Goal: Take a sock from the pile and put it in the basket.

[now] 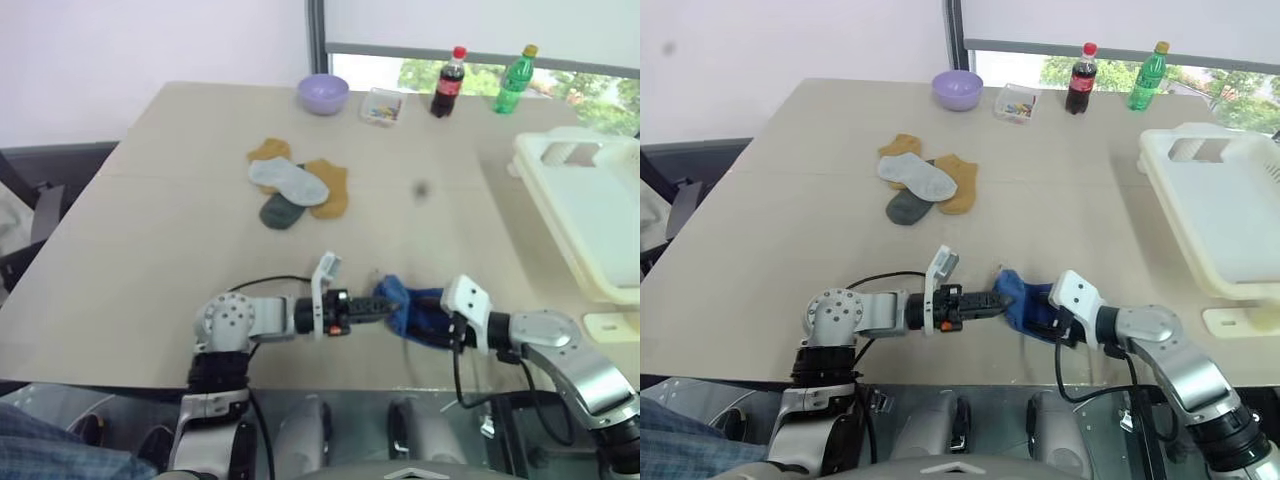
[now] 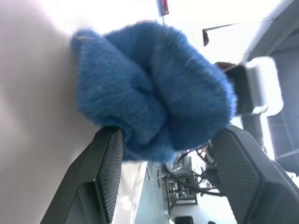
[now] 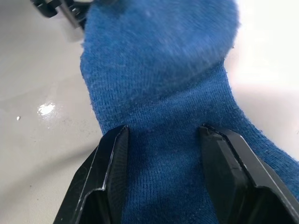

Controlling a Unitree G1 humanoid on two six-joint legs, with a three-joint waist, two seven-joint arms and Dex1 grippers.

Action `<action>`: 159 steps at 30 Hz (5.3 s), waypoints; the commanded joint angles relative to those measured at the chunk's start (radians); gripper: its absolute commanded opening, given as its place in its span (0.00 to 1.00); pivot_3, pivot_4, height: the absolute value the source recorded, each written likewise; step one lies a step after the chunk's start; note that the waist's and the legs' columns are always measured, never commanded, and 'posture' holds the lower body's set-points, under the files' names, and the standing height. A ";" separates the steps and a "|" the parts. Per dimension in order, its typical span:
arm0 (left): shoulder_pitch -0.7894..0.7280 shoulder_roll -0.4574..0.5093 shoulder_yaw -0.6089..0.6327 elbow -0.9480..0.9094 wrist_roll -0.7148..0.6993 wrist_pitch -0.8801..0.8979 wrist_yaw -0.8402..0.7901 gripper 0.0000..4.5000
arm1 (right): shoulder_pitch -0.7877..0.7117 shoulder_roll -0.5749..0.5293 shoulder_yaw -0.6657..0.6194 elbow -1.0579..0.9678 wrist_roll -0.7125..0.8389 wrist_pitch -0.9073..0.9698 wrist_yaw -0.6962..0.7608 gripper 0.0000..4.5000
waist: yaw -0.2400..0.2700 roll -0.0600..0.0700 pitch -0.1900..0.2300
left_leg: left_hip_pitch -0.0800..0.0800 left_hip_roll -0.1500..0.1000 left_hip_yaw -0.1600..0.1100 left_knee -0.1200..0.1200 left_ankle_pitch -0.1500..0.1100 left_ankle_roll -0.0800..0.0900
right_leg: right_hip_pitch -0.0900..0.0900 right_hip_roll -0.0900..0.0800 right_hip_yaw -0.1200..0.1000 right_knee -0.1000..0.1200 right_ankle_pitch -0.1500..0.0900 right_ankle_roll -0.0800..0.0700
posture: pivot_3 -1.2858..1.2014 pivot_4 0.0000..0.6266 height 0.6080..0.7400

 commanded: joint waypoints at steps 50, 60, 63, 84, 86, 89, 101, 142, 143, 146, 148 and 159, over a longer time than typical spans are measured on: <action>-0.149 0.017 -0.511 0.226 0.346 -0.557 -0.633 0.68 | 0.124 0.054 -0.544 -0.443 0.444 0.565 -0.328 0.99 | 0.004 0.004 0.004 | -0.006 -0.001 -0.001 -0.002 0.000 0.000 | -0.004 -0.001 -0.001 -0.005 0.000 0.000 | 0.52 0.24 0.97; -0.143 0.001 -0.496 0.227 0.369 -0.555 -0.633 0.68 | 0.060 0.072 -0.382 -0.369 0.406 0.625 -0.427 0.99 | 0.005 0.004 0.004 | -0.007 -0.002 -0.002 -0.002 -0.001 0.001 | -0.004 -0.002 -0.001 -0.005 0.000 0.000 | 0.52 0.24 0.97; -0.140 0.003 -0.491 0.224 0.370 -0.555 -0.633 0.68 | 0.089 0.079 -0.390 -0.340 0.396 0.646 -0.456 0.99 | 0.005 0.004 0.004 | -0.007 -0.002 -0.002 -0.002 -0.001 0.001 | -0.004 -0.002 -0.001 -0.005 0.000 0.000 | 0.52 0.24 0.97; -0.125 0.011 -0.493 0.215 0.410 -0.612 -0.645 0.68 | 0.145 0.223 -0.493 -0.163 0.720 0.834 -0.467 0.01 | 0.001 0.004 0.004 | -0.006 0.000 -0.002 -0.002 -0.001 0.001 | -0.003 0.000 -0.001 -0.005 0.000 0.000 | 0.52 0.24 0.97; -0.123 0.018 -0.495 0.213 0.421 -0.630 -0.647 0.68 | 0.140 0.231 -0.502 -0.155 0.730 0.831 -0.477 0.01 | 0.000 0.005 0.003 | -0.006 0.000 -0.002 -0.002 -0.001 0.001 | -0.003 0.000 -0.001 -0.005 0.000 0.000 | 0.52 0.24 0.97; -0.115 0.029 -0.460 0.174 0.507 -0.831 -0.577 0.68 | 0.108 0.246 -0.570 -0.149 0.772 0.821 -0.524 0.01 | -0.001 0.005 0.003 | -0.006 0.000 -0.001 -0.002 -0.001 0.001 | -0.003 0.001 -0.001 -0.005 0.000 0.000 | 0.52 0.24 0.97; -0.106 0.079 -0.443 0.387 0.918 -1.817 -0.412 0.68 | -0.013 0.317 -0.708 -0.098 0.987 0.785 -0.773 0.01 | 0.006 0.006 0.003 | -0.008 -0.001 0.001 -0.003 -0.002 0.003 | -0.005 -0.002 0.001 -0.006 0.002 -0.004 | 0.52 0.24 0.97; -0.196 -0.291 -0.459 0.538 0.823 -1.742 -0.497 0.68 | -0.045 -0.428 -0.959 0.589 1.165 0.490 -0.918 0.92 | 0.006 0.010 0.003 | -0.007 -0.004 0.003 -0.001 -0.003 0.006 | -0.003 -0.001 0.006 -0.006 0.001 0.003 | 0.52 0.24 0.97; -0.197 -0.287 -0.456 0.536 0.823 -1.741 -0.497 0.68 | -0.042 -0.430 -0.965 0.582 1.118 0.473 -0.885 0.92 | 0.006 0.011 0.002 | -0.008 -0.005 0.003 -0.001 -0.004 0.006 | -0.004 -0.001 0.006 -0.007 0.001 0.004 | 0.52 0.24 0.97; -0.185 -0.251 -0.446 0.506 0.824 -1.734 -0.497 0.68 | -0.026 -0.403 -1.011 0.469 1.040 0.430 -0.756 0.92 | 0.005 0.012 0.002 | -0.008 -0.005 0.003 -0.001 -0.005 0.008 | -0.004 -0.001 0.006 -0.007 0.001 0.004 | 0.52 0.24 0.97; -0.173 -0.215 -0.443 0.475 0.829 -1.718 -0.493 0.68 | -0.001 -0.371 -1.021 0.336 0.986 0.384 -0.677 0.92 | 0.001 0.013 0.002 | -0.008 -0.004 0.003 -0.002 -0.005 0.008 | -0.004 0.000 0.006 -0.007 0.001 0.005 | 0.52 0.24 0.97; 0.009 0.019 -0.400 0.193 0.857 -1.629 -0.428 0.68 | 0.144 -0.078 -0.613 -0.276 0.665 0.190 -0.517 0.92 | 0.005 0.013 0.002 | -0.006 0.001 0.003 -0.001 -0.005 0.008 | -0.004 0.002 0.006 -0.006 0.000 0.004 | 0.52 0.24 0.97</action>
